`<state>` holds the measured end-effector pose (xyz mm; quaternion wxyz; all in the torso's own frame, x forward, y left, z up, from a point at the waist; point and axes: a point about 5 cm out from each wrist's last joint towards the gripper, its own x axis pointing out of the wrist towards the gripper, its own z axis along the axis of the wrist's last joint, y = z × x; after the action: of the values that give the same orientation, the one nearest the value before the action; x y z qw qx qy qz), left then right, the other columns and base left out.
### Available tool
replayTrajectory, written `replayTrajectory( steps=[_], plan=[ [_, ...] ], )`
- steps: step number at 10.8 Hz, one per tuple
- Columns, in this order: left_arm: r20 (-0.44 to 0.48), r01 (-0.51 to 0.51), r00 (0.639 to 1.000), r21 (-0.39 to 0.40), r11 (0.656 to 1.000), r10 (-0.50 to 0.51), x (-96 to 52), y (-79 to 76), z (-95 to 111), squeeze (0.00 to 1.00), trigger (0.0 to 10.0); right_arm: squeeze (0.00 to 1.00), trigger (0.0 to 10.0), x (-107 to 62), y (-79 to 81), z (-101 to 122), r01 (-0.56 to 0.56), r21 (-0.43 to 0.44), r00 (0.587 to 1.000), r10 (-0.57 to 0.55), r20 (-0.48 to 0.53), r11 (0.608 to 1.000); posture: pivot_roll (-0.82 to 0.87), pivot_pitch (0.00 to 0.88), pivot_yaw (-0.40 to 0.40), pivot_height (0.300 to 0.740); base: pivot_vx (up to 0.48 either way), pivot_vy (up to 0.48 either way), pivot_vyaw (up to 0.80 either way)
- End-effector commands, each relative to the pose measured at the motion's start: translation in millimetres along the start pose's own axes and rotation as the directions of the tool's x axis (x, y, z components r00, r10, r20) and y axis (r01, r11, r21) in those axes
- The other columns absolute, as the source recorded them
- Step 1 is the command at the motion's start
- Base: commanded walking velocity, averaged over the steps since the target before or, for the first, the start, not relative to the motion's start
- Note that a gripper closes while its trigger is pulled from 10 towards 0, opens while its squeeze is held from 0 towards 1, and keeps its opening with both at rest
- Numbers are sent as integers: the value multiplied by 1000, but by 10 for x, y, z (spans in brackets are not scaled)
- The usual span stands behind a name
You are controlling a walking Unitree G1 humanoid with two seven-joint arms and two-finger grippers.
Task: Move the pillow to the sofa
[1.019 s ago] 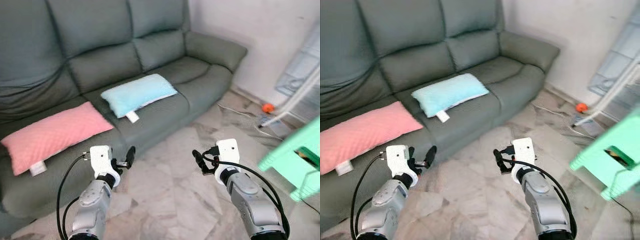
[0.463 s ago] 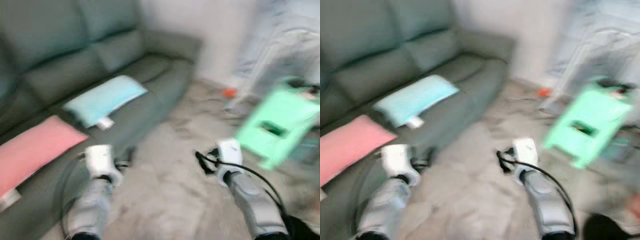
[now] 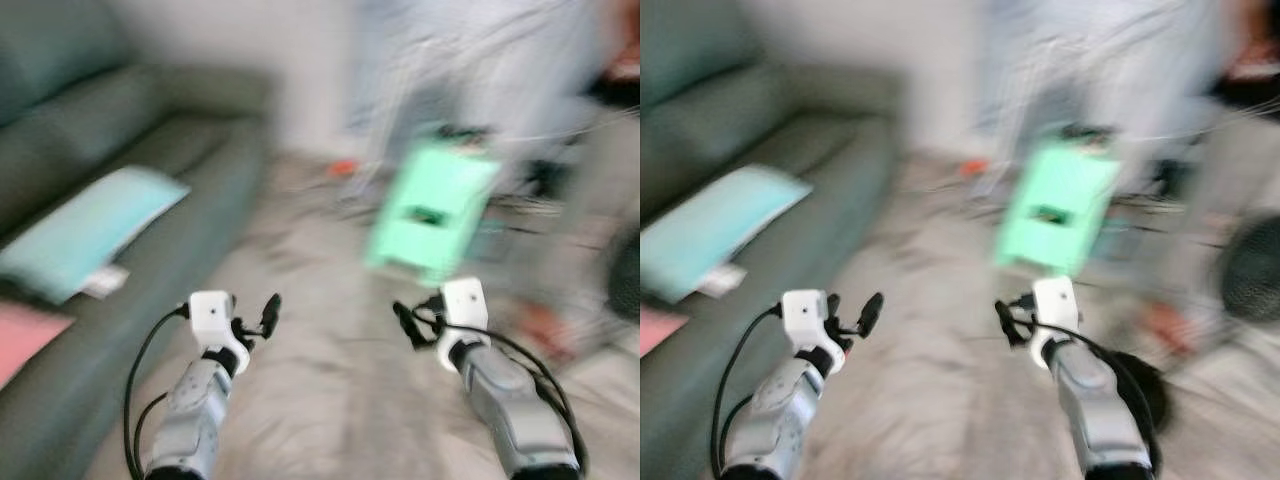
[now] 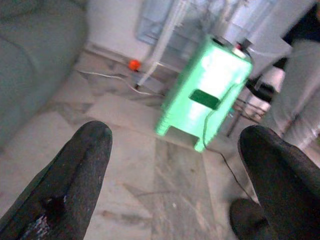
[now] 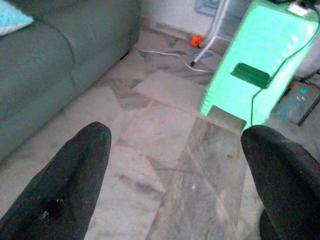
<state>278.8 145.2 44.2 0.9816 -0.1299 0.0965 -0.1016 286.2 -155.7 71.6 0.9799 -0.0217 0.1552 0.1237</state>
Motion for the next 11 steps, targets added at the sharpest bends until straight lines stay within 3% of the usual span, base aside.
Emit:
replayTrajectory(
  steps=[1,5,8,11],
  plan=[
    [7,9,1000,-4,1000,-9,9,-9,22,0,10000,0,10000,-15,-39,14,8,-9,1000,-8,2,1000,-240,51,-50,740,0,0,-800],
    [-4,2,1000,3,1000,-2,-15,60,-19,0,10000,0,10000,-5,5,9,-23,-33,1000,24,20,999,-229,46,-52,740,277,0,0],
    [-139,-67,988,47,997,73,-144,406,-277,0,10000,0,10000,24,-67,-246,-21,-106,999,18,-26,994,-194,41,-50,740,449,0,0],
    [-309,-130,939,98,987,154,-476,690,-674,0,10000,0,10000,57,-179,-567,8,-147,993,-25,-114,989,-171,40,-40,740,442,0,0]
  ],
)
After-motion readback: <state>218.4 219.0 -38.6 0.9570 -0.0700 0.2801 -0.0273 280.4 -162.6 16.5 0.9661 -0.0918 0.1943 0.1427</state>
